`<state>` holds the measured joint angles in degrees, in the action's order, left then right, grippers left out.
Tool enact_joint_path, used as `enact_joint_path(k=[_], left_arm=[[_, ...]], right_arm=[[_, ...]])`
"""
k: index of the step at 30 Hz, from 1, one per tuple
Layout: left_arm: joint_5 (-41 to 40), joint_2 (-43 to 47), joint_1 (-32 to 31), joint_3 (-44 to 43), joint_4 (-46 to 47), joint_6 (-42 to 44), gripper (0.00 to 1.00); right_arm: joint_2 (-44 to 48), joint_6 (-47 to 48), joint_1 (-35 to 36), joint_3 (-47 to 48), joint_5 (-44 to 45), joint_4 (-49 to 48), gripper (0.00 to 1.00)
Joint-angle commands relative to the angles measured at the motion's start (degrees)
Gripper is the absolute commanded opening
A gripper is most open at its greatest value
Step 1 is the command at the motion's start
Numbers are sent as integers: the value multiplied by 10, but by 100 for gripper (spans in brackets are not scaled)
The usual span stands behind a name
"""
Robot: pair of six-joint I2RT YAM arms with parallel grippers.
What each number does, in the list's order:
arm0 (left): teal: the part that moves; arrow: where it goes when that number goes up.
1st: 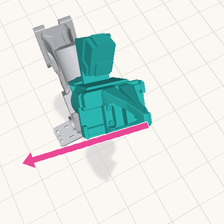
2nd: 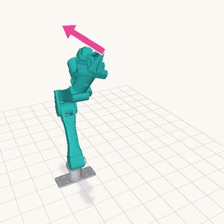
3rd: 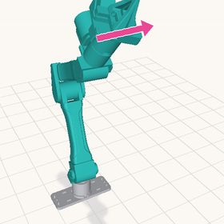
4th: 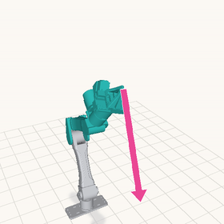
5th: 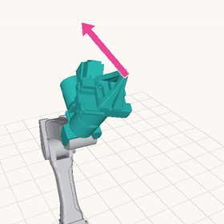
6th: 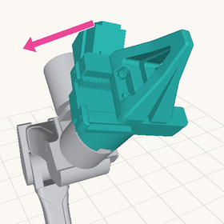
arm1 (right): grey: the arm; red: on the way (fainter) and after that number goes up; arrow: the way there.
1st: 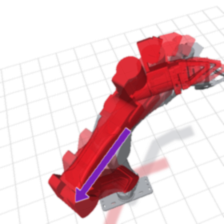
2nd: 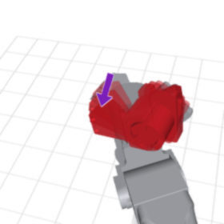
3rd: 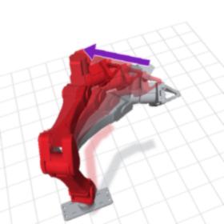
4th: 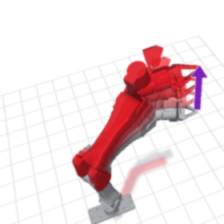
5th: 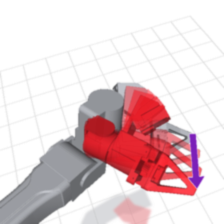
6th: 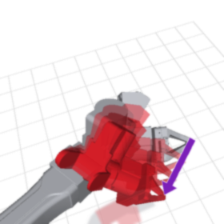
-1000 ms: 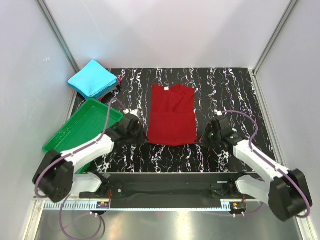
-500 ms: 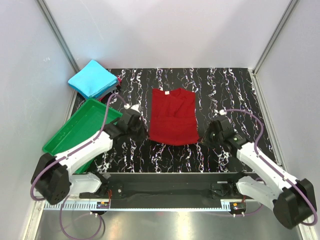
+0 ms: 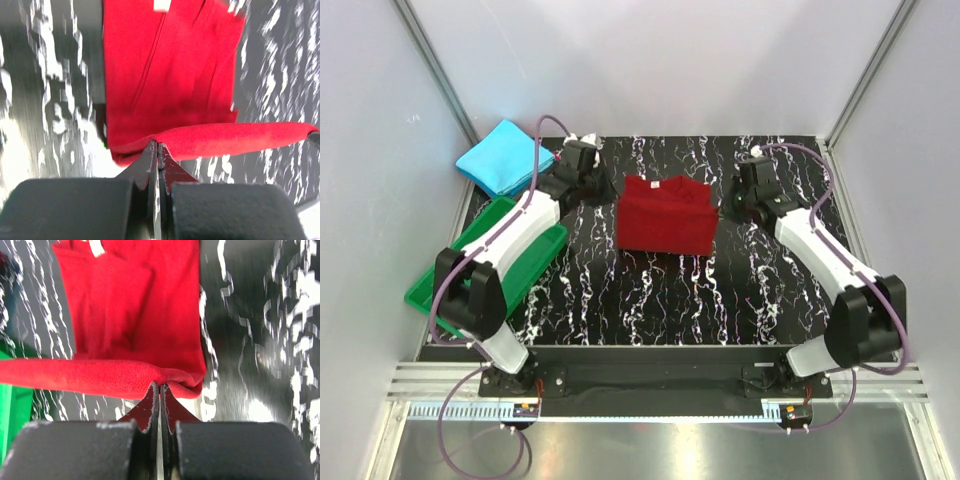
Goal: Fold and stack the t-shirts
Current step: Fold the tshirt
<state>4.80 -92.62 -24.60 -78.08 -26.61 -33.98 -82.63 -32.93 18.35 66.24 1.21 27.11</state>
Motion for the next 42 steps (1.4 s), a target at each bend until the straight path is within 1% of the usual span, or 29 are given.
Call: enact_joint_path(k=[1, 2, 3, 4, 5, 11, 12, 13, 16, 23, 25, 27, 28, 29, 31, 32, 34, 35, 36, 37, 38, 40, 41, 42], left_arm=[[51, -65, 18, -115, 11, 53, 0], [57, -104, 22, -137, 9, 57, 0], [62, -122, 29, -158, 8, 57, 0], [76, -141, 33, -196, 7, 55, 0], [79, -171, 38, -212, 6, 53, 0], [73, -269, 62, -317, 9, 51, 0], [77, -283, 64, -331, 16, 55, 0], [99, -298, 67, -355, 24, 59, 0], [132, -359, 76, -390, 62, 66, 0], [166, -418, 111, -400, 164, 17, 0], [176, -436, 114, -405, 206, 8, 0], [185, -466, 115, -428, 240, 14, 20], [182, -476, 117, -441, 238, 13, 22], [186, -484, 119, -450, 240, 7, 20], [190, -487, 127, -453, 246, -1, 18], [187, -483, 130, -447, 245, 0, 21], [172, -446, 136, -408, 245, 7, 29], [172, -432, 136, -393, 245, 16, 31], [173, -400, 135, -362, 243, 43, 32], [170, -384, 132, -346, 240, 53, 33], [166, -369, 130, -329, 226, 60, 33], [155, -330, 127, -290, 203, 67, 33], [155, -318, 126, -275, 176, 67, 33], [156, -297, 124, -249, 163, 61, 33]], right_arm=[[-47, 46, -14, 71, -10, -14, 0], [-60, 50, -19, 82, -10, -15, 0], [-88, 55, -30, 93, -29, -19, 0], [-103, 58, -35, 115, -32, -21, 0], [-119, 65, -38, 129, -36, -22, 0], [-261, 97, -61, 233, -69, -35, 0], [-277, 98, -64, 260, -70, -36, 0], [-289, 98, -66, 271, -68, -34, 0], [-328, 90, -74, 301, -63, -36, 0], [-402, 122, -87, 381, -66, -39, 0], [-417, 126, -89, 403, -58, -39, 0], [-438, 125, -91, 423, -43, -40, 7], [-458, 124, -93, 433, -44, -41, 22], [-469, 128, -95, 457, -60, -41, 32], [-497, 158, -96, 484, -84, -35, 48], [-500, 164, -99, 505, -83, -27, 54], [-496, 175, -103, 512, -88, -5, 56], [-473, 173, -105, 505, -93, 2, 57], [-455, 171, -109, 475, -97, 2, 58], [-419, 168, -110, 456, -106, 3, 58], [-403, 168, -111, 417, -137, 3, 59], [-374, 176, -112, 381, -185, 6, 60], [-353, 175, -112, 343, -216, 7, 60], [-344, 176, -112, 324, -225, 7, 61]])
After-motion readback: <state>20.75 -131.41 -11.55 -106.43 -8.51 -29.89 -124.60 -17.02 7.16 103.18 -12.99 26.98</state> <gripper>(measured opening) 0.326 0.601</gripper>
